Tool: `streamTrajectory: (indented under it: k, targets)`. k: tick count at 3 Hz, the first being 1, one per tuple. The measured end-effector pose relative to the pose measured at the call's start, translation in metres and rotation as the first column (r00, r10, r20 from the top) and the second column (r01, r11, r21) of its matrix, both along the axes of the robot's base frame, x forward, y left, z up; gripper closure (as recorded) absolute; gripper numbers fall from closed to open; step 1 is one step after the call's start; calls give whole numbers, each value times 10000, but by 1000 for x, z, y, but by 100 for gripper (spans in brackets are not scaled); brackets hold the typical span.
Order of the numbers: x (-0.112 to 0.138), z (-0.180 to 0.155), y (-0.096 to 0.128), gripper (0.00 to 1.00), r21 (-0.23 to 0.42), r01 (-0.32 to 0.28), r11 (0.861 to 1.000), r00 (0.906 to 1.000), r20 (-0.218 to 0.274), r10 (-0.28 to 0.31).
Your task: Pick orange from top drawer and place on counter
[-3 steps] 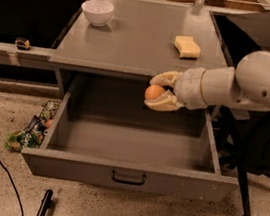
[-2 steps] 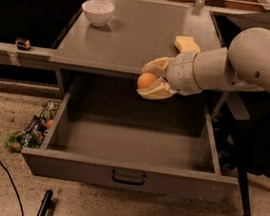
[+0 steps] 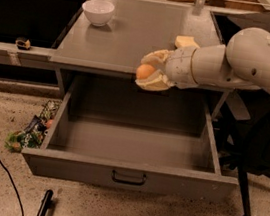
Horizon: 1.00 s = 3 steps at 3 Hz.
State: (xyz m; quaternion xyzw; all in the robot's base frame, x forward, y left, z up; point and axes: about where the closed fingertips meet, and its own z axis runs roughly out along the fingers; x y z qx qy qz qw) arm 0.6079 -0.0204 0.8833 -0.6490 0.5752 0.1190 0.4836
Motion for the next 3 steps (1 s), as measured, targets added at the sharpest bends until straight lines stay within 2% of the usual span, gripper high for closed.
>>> streamTrajectory:
  k: [1,2,3]
  targets:
    - [43,16,5,100,852,518,9950,9980,310,-547]
    - [86,28,8,100,1498,1197,9815,9921,187,-1238]
    - [123,16,16,100,2166,2076,9539,9777,-762,-1955]
